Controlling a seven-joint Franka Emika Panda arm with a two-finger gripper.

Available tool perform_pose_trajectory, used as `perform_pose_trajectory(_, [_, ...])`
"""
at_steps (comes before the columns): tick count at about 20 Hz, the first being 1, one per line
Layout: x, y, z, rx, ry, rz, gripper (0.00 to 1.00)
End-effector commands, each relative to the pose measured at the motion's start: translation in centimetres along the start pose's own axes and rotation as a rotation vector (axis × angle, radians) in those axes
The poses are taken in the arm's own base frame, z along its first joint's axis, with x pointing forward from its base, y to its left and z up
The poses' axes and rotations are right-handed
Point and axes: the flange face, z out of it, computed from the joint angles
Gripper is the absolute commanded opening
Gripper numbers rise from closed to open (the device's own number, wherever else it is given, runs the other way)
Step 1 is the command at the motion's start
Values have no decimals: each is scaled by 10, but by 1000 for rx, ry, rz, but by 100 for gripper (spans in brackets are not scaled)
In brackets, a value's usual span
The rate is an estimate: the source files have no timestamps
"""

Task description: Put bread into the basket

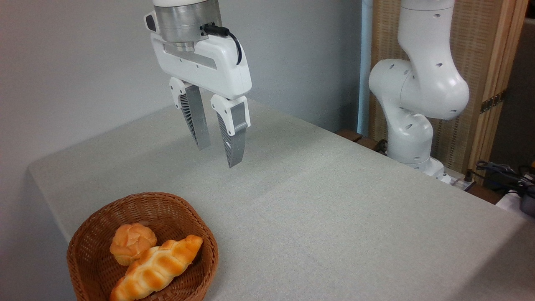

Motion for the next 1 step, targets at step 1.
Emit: perform_pose_trajectory(1, [-2,0,-6,-13,1,-4,100])
